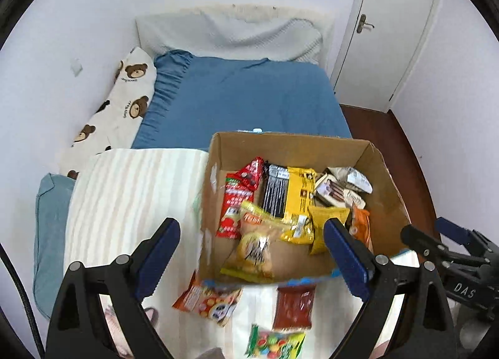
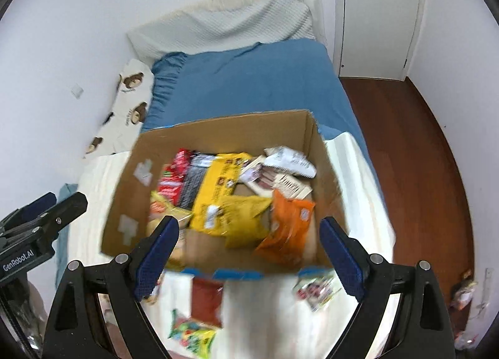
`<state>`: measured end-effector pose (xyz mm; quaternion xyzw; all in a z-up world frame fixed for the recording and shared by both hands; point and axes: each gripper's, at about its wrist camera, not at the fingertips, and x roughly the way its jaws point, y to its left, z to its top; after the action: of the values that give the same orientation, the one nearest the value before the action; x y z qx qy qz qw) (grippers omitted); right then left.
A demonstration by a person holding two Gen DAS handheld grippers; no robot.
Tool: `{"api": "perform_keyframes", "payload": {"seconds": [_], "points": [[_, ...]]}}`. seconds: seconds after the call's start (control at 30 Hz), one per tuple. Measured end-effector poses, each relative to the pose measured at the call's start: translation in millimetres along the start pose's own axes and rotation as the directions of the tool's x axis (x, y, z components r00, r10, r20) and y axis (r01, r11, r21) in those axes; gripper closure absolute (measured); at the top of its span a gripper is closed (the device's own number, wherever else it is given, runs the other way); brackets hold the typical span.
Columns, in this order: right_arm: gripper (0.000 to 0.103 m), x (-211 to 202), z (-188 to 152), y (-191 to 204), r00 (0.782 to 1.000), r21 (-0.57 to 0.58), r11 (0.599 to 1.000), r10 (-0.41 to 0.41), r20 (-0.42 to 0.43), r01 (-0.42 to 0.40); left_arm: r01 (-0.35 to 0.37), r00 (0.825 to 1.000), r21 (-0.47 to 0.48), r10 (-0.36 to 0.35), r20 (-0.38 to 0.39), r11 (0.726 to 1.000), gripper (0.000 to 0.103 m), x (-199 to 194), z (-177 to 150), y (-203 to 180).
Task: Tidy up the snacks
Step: 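Grasp the orange Cuicuijiao bag with left tool while right tool grasps the brown packet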
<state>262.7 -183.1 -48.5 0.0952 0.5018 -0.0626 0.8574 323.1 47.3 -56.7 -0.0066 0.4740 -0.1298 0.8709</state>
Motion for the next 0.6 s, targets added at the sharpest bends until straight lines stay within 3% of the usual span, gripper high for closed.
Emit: {"api": "perform_keyframes", "payload": {"seconds": [0.1,0.23,0.37,0.47,0.6], "points": [[0.009,0,-30,14,0.999,0.003,0.999,0.037,-0.020,-0.037,-0.017,1.000,-0.020,0.017,-0.015,1.000,0.009,-6,-29,13],[0.009,29,-71,29,0.994,-0.005,0.999,0.048,-0.094,-0.049,-0.064,0.991,-0.074,0.055,-0.119,0.995,0.009,18,-72,36],[0.009,70,-104,35,0.985,0.020,0.999,0.047,-0.164,-0.044,-0.045,0.953,-0.238,-0.030,-0.301,0.970,0.009,72,-116,70],[0.009,98,-120,38,0.979,0.025,0.999,0.029,-0.201,-0.025,-0.044,0.921,-0.391,-0.114,-0.372,0.919,0.009,106,-140,94],[0.009,127,-136,45,0.974,0.038,0.999,0.007,-0.228,0.001,-0.063,0.905,-0.549,-0.184,-0.383,0.834,0.009,137,-152,112]]}}
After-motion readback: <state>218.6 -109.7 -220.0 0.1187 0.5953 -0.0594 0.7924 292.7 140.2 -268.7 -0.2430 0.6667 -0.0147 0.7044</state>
